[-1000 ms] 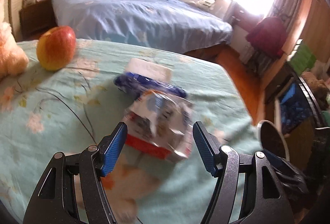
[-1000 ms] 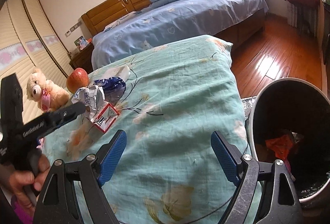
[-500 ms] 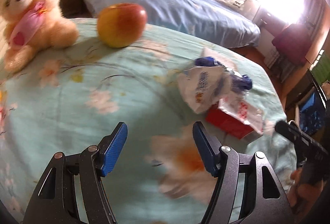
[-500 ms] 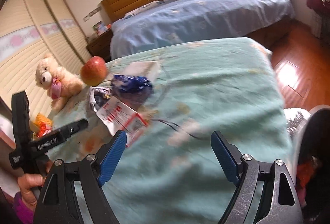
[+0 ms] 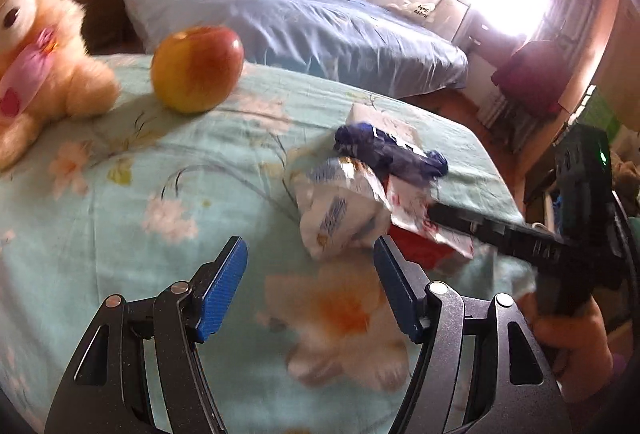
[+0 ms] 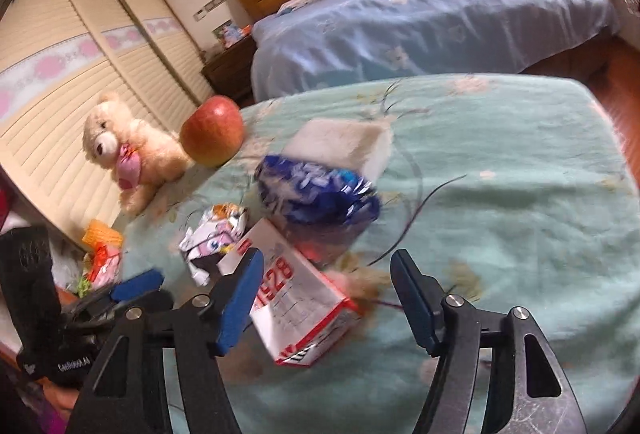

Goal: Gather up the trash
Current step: 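Grasp the crumpled white wrapper with the left tool while the right tool grasps the white milk carton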

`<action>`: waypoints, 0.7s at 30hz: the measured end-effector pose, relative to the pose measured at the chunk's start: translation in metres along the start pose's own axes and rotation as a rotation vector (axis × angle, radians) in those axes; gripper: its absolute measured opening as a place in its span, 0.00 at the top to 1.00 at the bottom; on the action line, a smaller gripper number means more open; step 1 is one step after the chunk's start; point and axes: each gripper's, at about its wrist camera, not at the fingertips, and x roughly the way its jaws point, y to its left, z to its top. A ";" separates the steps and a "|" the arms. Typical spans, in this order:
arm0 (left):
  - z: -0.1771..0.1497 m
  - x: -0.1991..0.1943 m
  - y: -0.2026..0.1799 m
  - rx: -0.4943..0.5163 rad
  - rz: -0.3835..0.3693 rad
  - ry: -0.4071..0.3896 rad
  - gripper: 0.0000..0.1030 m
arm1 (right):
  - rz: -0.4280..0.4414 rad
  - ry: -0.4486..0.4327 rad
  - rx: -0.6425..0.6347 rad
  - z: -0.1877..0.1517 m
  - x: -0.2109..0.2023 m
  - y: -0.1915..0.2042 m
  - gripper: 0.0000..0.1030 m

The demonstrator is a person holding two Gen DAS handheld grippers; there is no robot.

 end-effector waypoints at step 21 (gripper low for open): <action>0.011 0.035 -0.032 0.162 -0.106 0.056 0.78 | -0.061 -0.067 0.005 -0.026 -0.068 -0.004 0.40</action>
